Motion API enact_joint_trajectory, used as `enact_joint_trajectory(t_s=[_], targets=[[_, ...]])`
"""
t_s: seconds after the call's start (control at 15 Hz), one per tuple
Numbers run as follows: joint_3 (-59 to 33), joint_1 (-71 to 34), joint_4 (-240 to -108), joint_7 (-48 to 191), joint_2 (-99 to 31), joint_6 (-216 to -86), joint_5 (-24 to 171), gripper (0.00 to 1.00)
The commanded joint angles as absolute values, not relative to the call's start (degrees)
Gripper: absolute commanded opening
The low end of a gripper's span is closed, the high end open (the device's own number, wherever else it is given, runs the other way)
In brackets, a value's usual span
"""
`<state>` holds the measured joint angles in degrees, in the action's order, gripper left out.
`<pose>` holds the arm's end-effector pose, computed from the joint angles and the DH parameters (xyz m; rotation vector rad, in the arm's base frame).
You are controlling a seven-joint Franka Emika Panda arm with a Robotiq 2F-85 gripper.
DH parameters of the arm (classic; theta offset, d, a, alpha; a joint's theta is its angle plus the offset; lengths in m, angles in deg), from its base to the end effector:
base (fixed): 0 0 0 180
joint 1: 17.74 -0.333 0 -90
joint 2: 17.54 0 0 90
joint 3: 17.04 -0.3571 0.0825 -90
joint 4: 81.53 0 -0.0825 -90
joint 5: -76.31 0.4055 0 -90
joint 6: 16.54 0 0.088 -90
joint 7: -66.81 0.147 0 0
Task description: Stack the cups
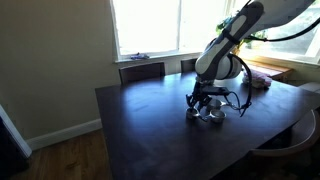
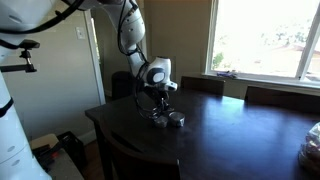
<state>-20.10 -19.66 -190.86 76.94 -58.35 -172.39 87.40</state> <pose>0.6691 0.0538 0.1015 -2.9765 0.4156 -0.1217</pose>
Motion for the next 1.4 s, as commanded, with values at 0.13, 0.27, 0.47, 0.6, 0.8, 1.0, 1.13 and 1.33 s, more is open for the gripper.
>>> enact_joint_trajectory(t_s=[0.13, 0.27, 0.47, 0.6, 0.8, 1.0, 1.13, 1.33], targets=[[-22.7, -17.43, -196.46, 73.62, -55.38, -175.47, 88.74, 0.88], [-22.34, -17.79, -195.66, 74.14, -56.37, -175.07, 88.44, 0.7], [-22.21, -18.03, -195.05, 74.51, -56.86, -175.24, 88.44, 0.49], [-22.3, -17.98, -194.99, 74.5, -56.81, -175.2, 88.52, 0.34], [-22.49, -17.84, -194.83, 74.39, -56.83, -174.83, 88.63, 0.15], [-22.58, -17.91, -194.67, 74.38, -56.82, -174.45, 88.56, 0.05], [-22.76, -17.86, -194.57, 74.35, -56.8, -174.27, 88.64, 0.04], [-23.61, -17.4, -194.33, 74.45, -56.87, -174.07, 89.5, 0.08]])
